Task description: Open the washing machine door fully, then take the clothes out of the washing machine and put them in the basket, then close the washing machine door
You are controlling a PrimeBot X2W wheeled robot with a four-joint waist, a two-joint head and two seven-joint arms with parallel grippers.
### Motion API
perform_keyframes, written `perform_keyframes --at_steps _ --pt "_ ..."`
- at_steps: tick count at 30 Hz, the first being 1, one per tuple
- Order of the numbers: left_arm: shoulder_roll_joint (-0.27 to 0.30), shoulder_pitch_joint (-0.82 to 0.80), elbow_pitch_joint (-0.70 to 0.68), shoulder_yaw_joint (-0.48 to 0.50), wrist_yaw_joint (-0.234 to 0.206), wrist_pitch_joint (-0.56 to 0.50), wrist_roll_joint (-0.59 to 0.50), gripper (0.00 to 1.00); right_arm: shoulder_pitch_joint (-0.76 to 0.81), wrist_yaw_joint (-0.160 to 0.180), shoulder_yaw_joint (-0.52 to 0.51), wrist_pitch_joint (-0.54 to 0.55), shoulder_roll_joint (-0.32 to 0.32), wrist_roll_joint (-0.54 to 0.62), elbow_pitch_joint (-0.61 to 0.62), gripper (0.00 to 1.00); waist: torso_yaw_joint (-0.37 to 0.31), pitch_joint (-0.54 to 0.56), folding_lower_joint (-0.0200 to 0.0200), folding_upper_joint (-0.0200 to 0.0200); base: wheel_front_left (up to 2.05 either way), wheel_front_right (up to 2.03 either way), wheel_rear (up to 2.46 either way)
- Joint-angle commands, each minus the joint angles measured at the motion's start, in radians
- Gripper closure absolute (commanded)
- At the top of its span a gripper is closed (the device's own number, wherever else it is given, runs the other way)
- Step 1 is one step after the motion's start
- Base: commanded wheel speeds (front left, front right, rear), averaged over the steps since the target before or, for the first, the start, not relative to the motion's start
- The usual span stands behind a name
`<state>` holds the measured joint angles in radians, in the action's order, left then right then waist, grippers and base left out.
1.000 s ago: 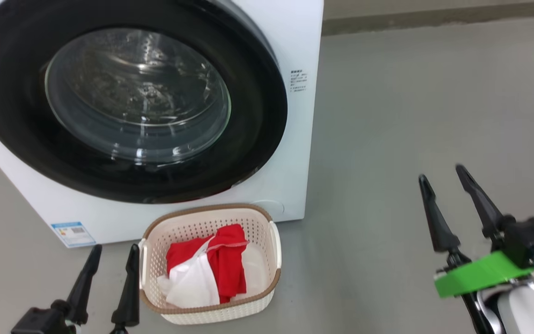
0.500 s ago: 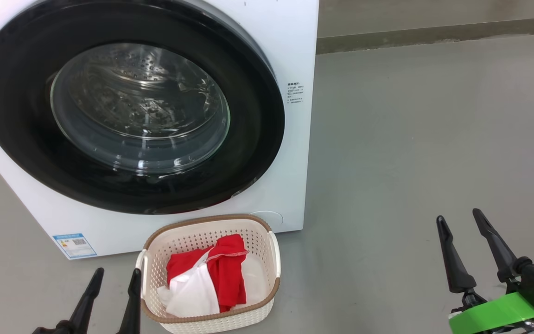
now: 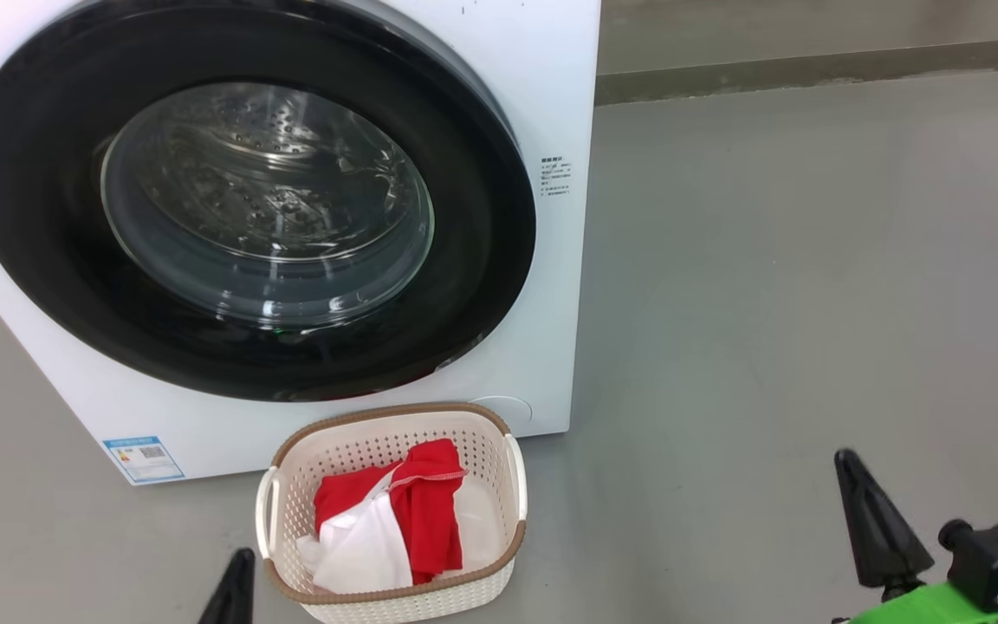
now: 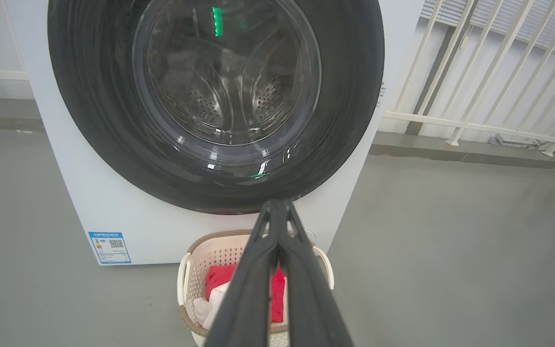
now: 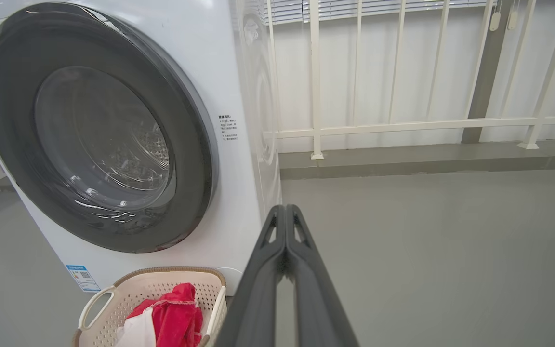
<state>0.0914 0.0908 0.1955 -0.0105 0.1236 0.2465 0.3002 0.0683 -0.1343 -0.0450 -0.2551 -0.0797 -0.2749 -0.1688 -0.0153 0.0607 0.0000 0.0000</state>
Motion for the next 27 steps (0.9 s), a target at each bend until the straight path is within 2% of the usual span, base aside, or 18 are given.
perform_keyframes --at_steps 1,6,10,27 --pt "0.003 -0.008 -0.009 0.004 0.000 -0.007 0.023 1.00 -0.011 0.000 -0.002 0.007 -0.003 -0.024 0.009 1.00 0.000 -0.001 0.0001 0.0000 0.00 0.00 0.00" --pt "0.001 -0.015 -0.008 0.009 0.001 -0.022 0.076 1.00 -0.016 0.000 -0.006 0.022 -0.002 -0.077 0.007 1.00 0.001 -0.001 0.0023 0.0000 0.00 0.00 0.00" --pt "0.000 -0.021 -0.006 0.013 0.001 -0.033 0.118 1.00 -0.021 0.000 -0.008 0.034 -0.001 -0.120 0.004 1.00 0.001 -0.005 0.0002 0.0000 0.00 0.00 0.00" --pt "-0.006 -0.047 0.002 0.028 0.002 -0.079 0.285 1.00 -0.044 0.001 -0.016 0.081 0.003 -0.291 -0.007 1.00 0.003 -0.014 0.0000 0.0000 0.00 0.00 0.00"
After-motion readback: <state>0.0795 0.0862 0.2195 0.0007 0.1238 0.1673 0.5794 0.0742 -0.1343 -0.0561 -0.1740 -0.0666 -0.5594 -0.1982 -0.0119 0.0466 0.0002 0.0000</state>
